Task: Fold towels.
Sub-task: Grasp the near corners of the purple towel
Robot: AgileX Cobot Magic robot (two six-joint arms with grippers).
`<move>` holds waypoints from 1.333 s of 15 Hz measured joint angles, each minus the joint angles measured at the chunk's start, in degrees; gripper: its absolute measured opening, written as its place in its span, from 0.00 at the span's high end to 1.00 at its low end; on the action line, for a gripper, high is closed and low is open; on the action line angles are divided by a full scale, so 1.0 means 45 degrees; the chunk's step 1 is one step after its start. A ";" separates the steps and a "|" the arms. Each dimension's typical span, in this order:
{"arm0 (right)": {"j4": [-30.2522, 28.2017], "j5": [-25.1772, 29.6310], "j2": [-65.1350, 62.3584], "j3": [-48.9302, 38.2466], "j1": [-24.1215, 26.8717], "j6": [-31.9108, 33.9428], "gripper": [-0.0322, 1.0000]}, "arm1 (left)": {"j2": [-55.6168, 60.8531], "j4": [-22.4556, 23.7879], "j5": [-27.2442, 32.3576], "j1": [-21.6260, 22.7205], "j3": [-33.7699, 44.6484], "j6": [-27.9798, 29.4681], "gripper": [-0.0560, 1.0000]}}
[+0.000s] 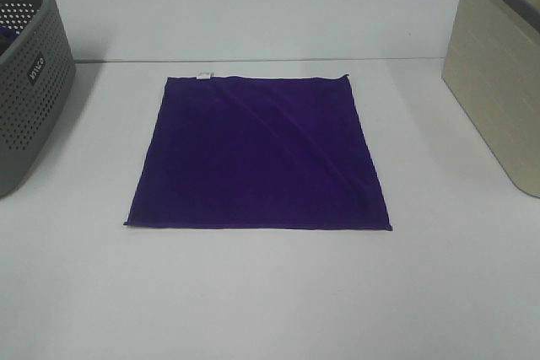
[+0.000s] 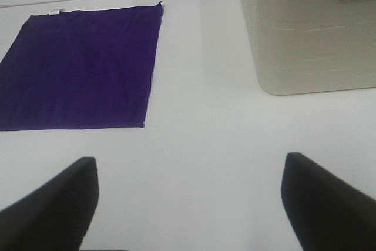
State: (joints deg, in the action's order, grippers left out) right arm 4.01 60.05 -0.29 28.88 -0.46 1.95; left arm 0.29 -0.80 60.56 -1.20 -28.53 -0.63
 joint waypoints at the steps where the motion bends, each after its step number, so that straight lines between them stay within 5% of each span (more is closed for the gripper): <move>1: 0.0000 0.0000 0.0000 0.0000 0.0000 0.0000 0.17 | 0.0000 0.0000 0.0000 0.0000 0.0000 0.0000 0.01; 20: 0.0000 0.0000 0.0000 0.0000 0.0000 0.0000 0.17 | 0.0000 0.0013 0.0000 0.0000 0.0000 0.0140 0.01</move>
State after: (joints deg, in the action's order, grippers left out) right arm 4.01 60.05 -0.29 28.88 -0.46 1.95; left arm 0.29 -0.74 60.56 -1.20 -28.53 0.00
